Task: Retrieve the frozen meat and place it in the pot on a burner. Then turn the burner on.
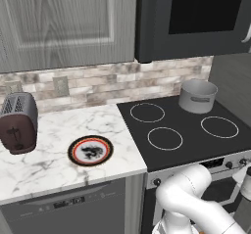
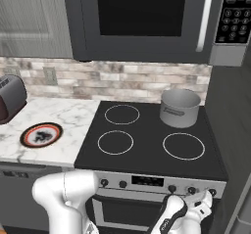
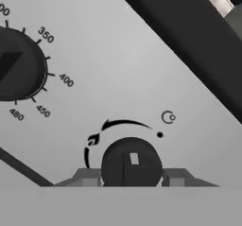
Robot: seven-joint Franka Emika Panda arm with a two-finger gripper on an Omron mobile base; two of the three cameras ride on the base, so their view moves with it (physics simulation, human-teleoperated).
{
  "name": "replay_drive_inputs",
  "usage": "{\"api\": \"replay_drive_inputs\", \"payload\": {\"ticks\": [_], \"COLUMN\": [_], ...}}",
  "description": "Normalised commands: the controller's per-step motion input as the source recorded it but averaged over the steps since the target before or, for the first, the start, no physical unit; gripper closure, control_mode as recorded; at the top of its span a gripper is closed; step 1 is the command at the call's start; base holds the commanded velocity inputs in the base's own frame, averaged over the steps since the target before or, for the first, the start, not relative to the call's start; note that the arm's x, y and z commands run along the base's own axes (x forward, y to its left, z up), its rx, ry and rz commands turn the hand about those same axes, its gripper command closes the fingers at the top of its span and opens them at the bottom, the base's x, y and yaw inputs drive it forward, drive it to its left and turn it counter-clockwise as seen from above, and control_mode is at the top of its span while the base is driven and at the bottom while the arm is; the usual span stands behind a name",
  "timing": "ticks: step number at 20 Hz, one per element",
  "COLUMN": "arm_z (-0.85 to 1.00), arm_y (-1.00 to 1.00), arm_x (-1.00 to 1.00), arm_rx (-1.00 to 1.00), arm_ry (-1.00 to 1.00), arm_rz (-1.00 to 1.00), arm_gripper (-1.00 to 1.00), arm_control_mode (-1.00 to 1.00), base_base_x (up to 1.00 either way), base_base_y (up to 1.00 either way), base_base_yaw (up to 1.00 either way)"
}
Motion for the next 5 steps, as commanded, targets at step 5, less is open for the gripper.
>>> {"api": "replay_drive_inputs", "payload": {"ticks": [5], "arm_z": [0.00], "arm_y": [0.11], "arm_x": [0.00], "arm_rx": [-0.31], "arm_ry": [0.01], "arm_rz": [0.00], "arm_gripper": [1.00], "arm_control_mode": [-1.00], "base_base_x": [0.00], "base_base_y": [0.00], "base_base_yaw": [0.00]}}
